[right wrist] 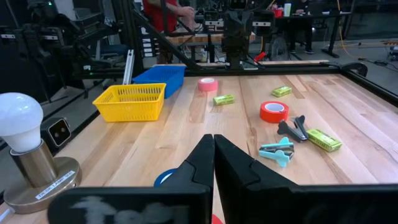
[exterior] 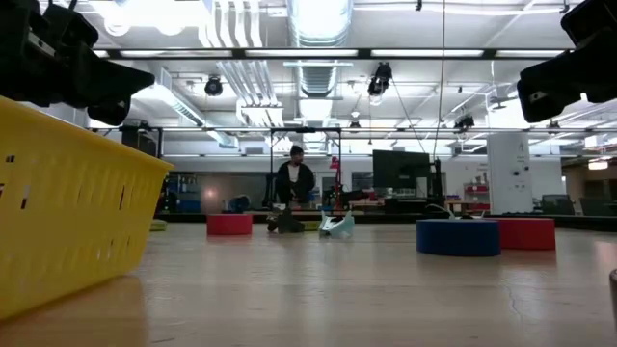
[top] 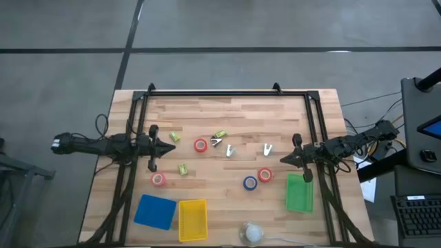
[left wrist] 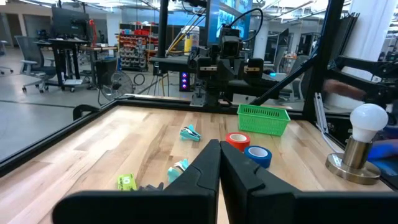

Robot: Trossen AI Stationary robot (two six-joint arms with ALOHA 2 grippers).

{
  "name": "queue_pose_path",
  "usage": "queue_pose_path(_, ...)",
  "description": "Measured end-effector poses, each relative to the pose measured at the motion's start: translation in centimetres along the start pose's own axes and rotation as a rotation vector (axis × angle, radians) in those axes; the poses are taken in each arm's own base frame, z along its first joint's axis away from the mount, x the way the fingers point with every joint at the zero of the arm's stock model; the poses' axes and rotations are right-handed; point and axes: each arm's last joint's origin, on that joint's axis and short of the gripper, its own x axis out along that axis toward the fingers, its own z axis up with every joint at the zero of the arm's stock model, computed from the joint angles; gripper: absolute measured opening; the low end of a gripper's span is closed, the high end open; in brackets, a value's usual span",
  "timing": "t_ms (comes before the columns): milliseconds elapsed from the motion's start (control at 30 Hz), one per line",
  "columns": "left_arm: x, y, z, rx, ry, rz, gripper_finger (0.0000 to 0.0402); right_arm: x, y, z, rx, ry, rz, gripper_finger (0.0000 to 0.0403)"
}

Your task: Pick and place Stapler, Stapler remover, tape

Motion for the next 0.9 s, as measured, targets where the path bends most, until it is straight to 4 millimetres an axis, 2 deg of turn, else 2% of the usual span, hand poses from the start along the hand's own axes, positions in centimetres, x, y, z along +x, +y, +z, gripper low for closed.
queue_pose_path(733,0.0,0.0,0.0,0.0,0.0,0.0,0.0012,0.0,0.0,-0.01,0.0,0.0,0.0,0.0008)
queue_pose_path(900,0.0,0.0,0.0,0.0,0.0,0.0,0.0012,-0.01,0.08,0.54,0.028,-0.055,0.01,0.0008)
